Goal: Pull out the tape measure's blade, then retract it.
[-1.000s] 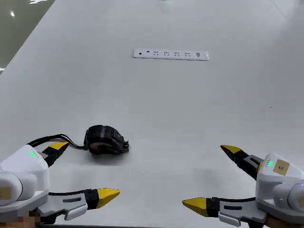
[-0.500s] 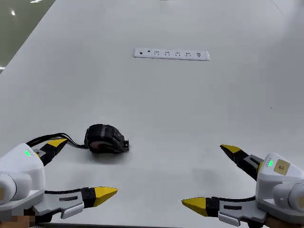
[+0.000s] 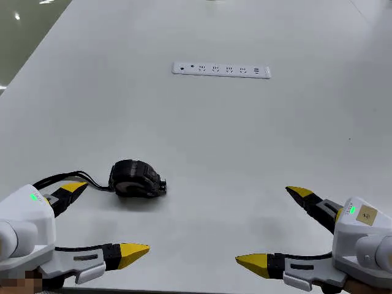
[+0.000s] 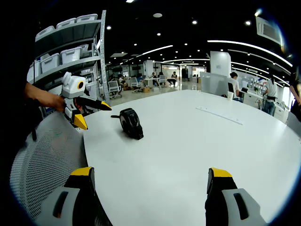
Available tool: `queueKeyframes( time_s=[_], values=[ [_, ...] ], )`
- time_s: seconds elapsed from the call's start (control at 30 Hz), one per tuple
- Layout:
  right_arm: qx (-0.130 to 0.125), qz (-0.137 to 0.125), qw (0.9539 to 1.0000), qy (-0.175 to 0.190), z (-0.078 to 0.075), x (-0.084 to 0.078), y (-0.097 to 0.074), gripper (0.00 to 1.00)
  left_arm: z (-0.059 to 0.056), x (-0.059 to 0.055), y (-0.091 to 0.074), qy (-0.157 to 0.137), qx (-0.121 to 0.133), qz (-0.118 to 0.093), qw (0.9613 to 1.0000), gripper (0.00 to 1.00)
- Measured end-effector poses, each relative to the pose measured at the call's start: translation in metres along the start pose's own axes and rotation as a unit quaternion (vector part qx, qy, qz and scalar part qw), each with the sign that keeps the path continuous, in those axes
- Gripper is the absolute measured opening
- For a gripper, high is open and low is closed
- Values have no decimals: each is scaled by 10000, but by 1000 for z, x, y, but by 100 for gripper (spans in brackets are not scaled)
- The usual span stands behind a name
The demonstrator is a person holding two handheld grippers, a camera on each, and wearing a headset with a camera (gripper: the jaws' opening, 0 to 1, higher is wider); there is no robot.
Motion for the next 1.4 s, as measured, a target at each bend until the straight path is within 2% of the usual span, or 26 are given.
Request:
queueKeyframes(
  time_s=[0.13, 0.37, 0.53, 1.07, 1.13, 1.17, 1.4],
  values=[
    [8, -3, 10000, 3, 0, 0, 0, 99, -1, -1, -1, 12, -33, 25, 10000, 93],
    [0, -3, 10000, -3, -1, 0, 0, 99, 0, 1, -2, -48, -28, -45, 10000, 99],
    [-14, -15, 10000, 2, -2, 1, -2, 99, -1, 3, -3, -57, -24, -81, 9999, 99],
    [-24, -24, 10000, -1, -3, 1, -2, 99, -4, 0, -4, -152, -154, -27, 9998, 99],
    [-26, -30, 10000, -6, -3, 2, -2, 99, -2, -1, -4, -71, -84, -25, 9999, 99],
    [-25, -35, 10000, -7, -4, 2, -2, 99, -2, -1, -4, -138, -106, -10, 9998, 99],
    [-16, -33, 10000, -12, -3, 3, -2, 99, 0, -1, -5, -99, -97, -19, 9999, 99]
  ],
)
Point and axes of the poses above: the centre of the closed fingertips' face, and the gripper's own axes: y roughly forward along the fingers, z roughly to its left, x roughly out of its top, the point moved 1 cm from there along -y, roughly backward along the fingers, and after that the axes turned 11 degrees about y, right-handed, at the moved point
